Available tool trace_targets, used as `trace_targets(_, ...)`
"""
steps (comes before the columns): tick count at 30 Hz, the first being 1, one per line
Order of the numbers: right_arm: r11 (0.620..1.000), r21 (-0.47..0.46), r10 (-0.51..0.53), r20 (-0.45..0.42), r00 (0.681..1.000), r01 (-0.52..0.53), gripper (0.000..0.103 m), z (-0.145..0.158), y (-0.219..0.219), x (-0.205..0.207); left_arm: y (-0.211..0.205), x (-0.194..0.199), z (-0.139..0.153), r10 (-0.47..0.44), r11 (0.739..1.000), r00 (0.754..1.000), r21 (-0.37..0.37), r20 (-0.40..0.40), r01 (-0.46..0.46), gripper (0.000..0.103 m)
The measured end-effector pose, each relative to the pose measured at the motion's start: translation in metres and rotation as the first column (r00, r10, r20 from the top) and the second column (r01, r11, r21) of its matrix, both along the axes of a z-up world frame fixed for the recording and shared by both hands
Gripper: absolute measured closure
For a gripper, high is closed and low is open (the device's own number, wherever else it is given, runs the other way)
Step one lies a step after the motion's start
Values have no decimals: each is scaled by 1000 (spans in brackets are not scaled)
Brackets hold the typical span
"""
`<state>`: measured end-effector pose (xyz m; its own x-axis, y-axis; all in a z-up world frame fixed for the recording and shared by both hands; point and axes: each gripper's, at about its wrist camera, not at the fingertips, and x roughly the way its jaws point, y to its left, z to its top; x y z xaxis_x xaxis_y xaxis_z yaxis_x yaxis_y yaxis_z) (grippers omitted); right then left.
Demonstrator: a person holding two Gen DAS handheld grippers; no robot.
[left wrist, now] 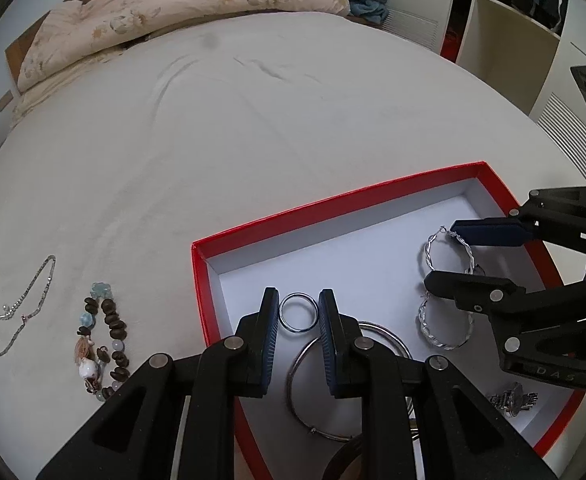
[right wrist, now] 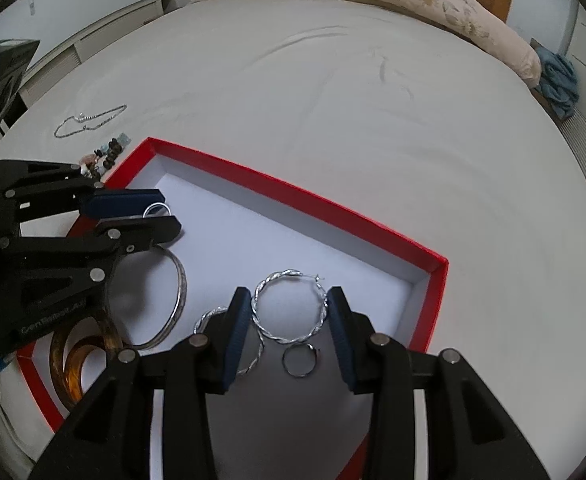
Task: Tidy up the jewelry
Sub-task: 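Carry the silver ring and twisted hoop into the red box and release both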
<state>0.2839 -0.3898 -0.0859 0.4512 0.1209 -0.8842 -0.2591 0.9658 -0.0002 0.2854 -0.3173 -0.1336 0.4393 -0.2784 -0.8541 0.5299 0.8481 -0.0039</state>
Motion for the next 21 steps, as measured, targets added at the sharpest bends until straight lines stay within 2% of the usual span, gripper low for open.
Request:
trace_targets(18, 1000, -17, -1, -19, 1000, 0, 65, 3, 7, -1, 9, 5, -1, 10, 1000, 999, -25, -35, -11, 80)
trace_targets(21, 1000, -20, -8, -22, 1000, 7, 65, 5, 5, -6, 9, 3, 3, 4, 1000, 999, -31, -37, -5, 70)
